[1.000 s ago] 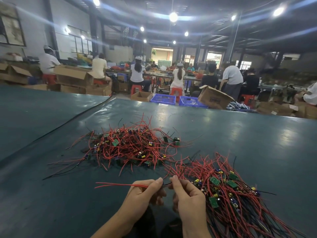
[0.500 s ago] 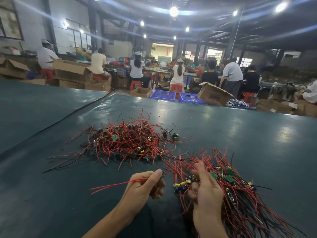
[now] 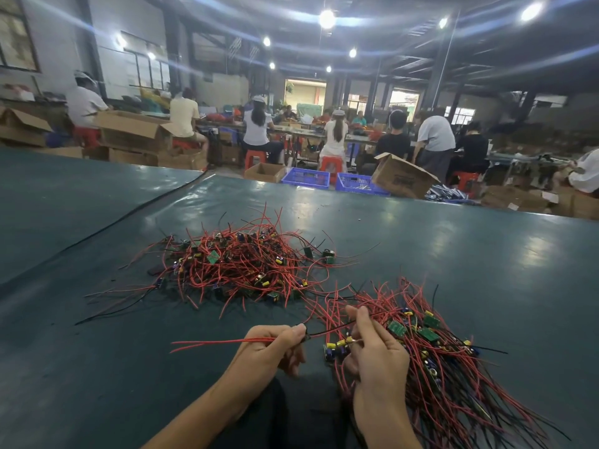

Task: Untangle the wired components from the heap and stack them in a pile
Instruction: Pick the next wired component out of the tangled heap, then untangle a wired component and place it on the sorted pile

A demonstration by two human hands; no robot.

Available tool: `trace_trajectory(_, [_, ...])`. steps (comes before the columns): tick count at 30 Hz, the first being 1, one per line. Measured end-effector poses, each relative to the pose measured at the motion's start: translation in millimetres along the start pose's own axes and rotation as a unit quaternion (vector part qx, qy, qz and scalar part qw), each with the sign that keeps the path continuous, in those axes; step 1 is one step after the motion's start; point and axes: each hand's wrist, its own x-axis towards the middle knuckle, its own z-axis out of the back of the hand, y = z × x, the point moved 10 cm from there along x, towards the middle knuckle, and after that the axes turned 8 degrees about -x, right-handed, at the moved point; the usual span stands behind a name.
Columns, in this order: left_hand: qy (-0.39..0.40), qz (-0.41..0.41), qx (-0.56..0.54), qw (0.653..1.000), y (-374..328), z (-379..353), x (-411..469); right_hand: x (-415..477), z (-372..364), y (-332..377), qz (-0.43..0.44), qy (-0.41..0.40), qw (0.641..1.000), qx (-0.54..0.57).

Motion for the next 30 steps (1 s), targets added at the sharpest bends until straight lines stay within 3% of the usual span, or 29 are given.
trace_trajectory(5, [-0.013, 0.001, -0.025, 1.0, -3, 3, -4, -8, -16, 4, 0.037, 0.057, 0.995, -0.071])
trace_trajectory(9, [-0.006, 0.006, -0.085, 0.996, -5, -3, -4, -31, -56, -4, 0.054, 0.205, 0.965, -0.152])
trace_trajectory(12, [0.012, 0.01, -0.089, 0.996, -3, -6, -3, -43, -72, -8, 0.075, 0.266, 0.946, -0.171])
trace_trajectory(20, [0.021, -0.01, 0.022, 0.999, -4, 2, 0, -31, -54, -3, 0.087, 0.181, 0.966, -0.161])
trace_trajectory(23, [-0.04, -0.024, 0.105, 0.993, -3, 20, 3, -20, -32, -1, 0.083, 0.091, 0.979, -0.159])
trace_trajectory(25, [-0.09, -0.054, 0.235, 0.966, -5, 39, 3, -14, -20, 0, 0.08, 0.049, 0.987, -0.133])
trace_trajectory(27, [-0.113, -0.097, 0.41, 0.9, -13, 49, 2, -10, -8, 4, 0.083, 0.008, 0.991, -0.101])
trace_trajectory(30, [-0.122, -0.019, 0.562, 0.818, 4, 75, 9, -6, 5, 7, 0.072, -0.026, 0.997, -0.027])
